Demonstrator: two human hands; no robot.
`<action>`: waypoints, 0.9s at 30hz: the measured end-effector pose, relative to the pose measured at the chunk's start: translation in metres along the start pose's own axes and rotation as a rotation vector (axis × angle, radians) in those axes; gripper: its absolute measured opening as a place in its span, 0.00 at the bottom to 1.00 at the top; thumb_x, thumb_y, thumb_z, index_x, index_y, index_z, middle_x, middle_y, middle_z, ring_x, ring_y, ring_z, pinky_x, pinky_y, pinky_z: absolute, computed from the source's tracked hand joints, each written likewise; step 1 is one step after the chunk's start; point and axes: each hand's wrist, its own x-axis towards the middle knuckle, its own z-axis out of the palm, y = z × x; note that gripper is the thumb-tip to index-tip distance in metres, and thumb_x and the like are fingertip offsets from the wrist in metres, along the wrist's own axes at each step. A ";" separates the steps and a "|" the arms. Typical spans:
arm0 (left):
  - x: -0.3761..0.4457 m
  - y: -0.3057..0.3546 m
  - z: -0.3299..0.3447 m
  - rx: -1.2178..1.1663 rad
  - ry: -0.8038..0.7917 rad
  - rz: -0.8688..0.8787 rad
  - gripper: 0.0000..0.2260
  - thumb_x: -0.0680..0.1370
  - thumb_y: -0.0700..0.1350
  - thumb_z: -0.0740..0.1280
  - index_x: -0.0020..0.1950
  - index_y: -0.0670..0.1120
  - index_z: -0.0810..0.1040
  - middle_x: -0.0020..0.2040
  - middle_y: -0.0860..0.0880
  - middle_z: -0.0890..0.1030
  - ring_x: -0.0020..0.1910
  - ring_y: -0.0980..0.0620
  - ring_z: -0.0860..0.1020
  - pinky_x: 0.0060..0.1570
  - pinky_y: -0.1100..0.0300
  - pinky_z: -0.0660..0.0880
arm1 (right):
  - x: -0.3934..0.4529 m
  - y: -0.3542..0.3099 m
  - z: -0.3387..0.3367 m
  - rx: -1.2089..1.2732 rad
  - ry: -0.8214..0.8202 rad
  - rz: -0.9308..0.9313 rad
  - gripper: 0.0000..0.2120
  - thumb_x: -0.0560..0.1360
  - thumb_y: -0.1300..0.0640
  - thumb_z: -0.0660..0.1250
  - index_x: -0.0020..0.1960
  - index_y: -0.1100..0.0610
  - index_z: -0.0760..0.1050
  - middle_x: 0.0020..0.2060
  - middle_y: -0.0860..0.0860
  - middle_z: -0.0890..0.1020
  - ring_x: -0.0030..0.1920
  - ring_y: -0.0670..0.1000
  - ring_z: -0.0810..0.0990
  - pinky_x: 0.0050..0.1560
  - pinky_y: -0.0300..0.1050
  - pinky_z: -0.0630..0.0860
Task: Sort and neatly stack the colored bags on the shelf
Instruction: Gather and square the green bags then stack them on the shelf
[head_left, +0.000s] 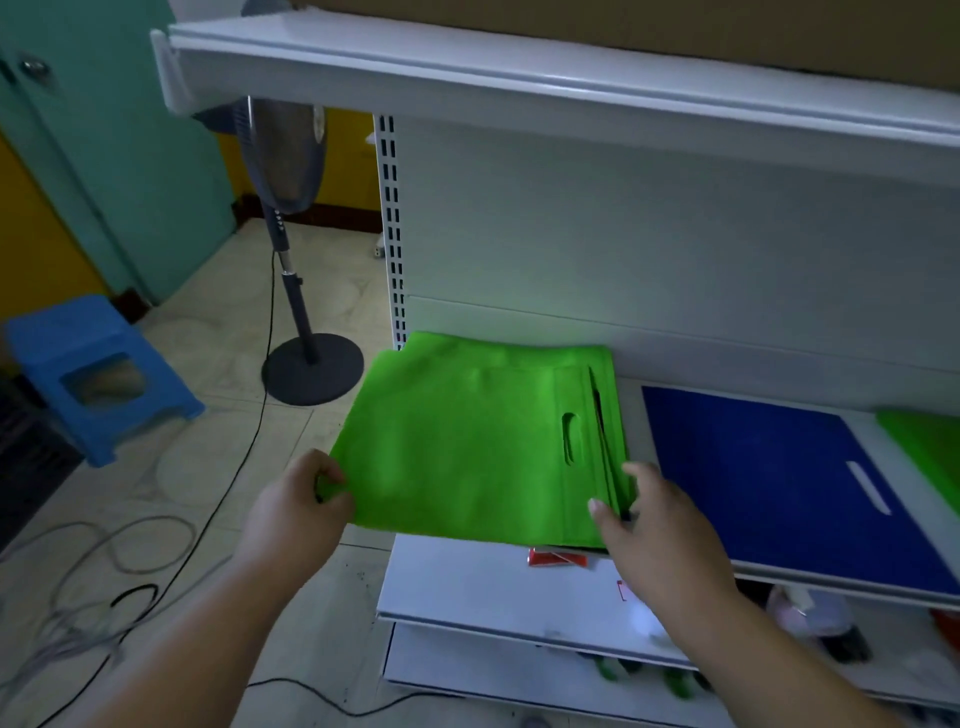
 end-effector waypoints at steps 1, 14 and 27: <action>0.000 -0.001 0.001 -0.018 -0.056 -0.019 0.07 0.74 0.38 0.64 0.44 0.51 0.74 0.36 0.46 0.77 0.28 0.47 0.72 0.27 0.60 0.66 | 0.002 -0.002 -0.001 0.047 -0.024 0.028 0.28 0.76 0.40 0.64 0.72 0.50 0.62 0.57 0.54 0.78 0.54 0.55 0.78 0.47 0.45 0.74; -0.071 0.043 0.056 -0.024 0.068 0.069 0.16 0.76 0.38 0.60 0.52 0.60 0.76 0.30 0.47 0.77 0.27 0.46 0.75 0.27 0.56 0.69 | 0.002 0.048 -0.052 0.205 0.117 -0.169 0.19 0.79 0.52 0.65 0.70 0.46 0.72 0.47 0.52 0.85 0.48 0.53 0.82 0.45 0.45 0.76; -0.192 0.266 0.282 -0.200 -0.046 0.384 0.19 0.79 0.41 0.60 0.63 0.62 0.77 0.32 0.50 0.80 0.27 0.48 0.76 0.28 0.53 0.72 | -0.033 0.361 -0.201 0.135 0.462 0.041 0.20 0.79 0.51 0.63 0.71 0.48 0.71 0.46 0.56 0.85 0.42 0.57 0.82 0.41 0.44 0.74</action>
